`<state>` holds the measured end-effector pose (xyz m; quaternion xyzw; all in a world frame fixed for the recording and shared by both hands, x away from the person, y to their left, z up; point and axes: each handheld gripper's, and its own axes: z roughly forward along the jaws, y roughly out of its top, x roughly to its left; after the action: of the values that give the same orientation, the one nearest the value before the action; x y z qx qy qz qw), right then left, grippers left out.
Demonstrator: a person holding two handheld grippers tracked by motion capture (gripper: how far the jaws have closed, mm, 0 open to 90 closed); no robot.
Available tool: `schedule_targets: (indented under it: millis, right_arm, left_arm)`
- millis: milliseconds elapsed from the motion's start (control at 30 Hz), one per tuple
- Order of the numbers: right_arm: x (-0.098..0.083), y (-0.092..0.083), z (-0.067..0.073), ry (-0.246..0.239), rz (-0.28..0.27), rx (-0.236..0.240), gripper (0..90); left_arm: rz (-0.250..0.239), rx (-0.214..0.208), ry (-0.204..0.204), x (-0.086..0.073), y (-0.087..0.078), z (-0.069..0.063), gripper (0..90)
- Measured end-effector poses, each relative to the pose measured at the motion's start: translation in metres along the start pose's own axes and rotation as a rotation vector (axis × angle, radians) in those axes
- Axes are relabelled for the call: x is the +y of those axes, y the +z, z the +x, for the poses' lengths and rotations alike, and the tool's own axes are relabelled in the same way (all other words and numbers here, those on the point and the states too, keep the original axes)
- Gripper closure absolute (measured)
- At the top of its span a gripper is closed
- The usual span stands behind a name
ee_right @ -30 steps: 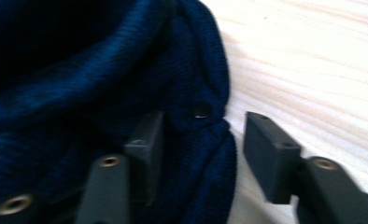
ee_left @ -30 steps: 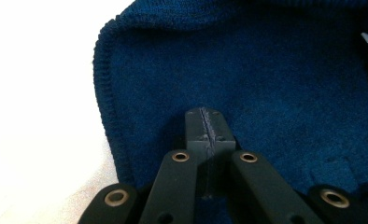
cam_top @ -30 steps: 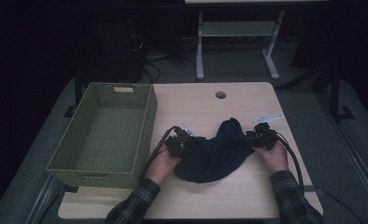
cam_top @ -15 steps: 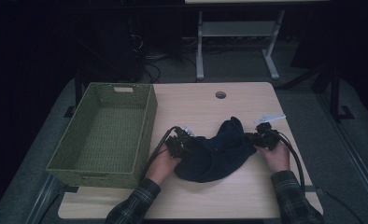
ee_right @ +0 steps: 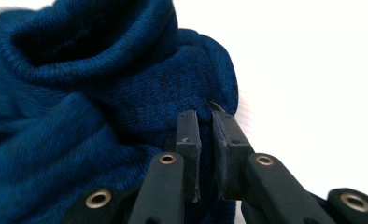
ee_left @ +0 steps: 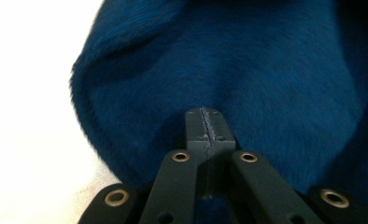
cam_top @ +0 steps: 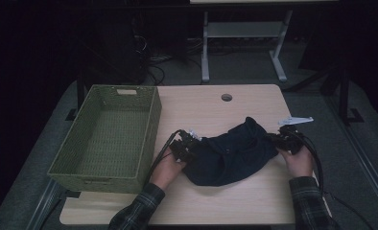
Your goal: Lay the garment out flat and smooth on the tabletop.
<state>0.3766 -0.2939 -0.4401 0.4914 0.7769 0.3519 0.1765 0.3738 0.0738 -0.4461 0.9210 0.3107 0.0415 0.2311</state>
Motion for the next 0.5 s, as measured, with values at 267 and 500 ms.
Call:
schedule_targets:
  millis: [267, 500]
  right_arm:
    - [-0.013, -0.017, -0.021, 0.05, 0.008, -0.062, 81.6]
    - [-0.018, -0.01, -0.022, 0.053, 0.022, -0.064, 72.6]
  left_arm:
    - [0.003, 0.003, -0.002, 0.0, 0.0, -0.001, 90.0]
    - [0.002, 0.007, -0.001, 0.0, 0.0, -0.002, 90.0]
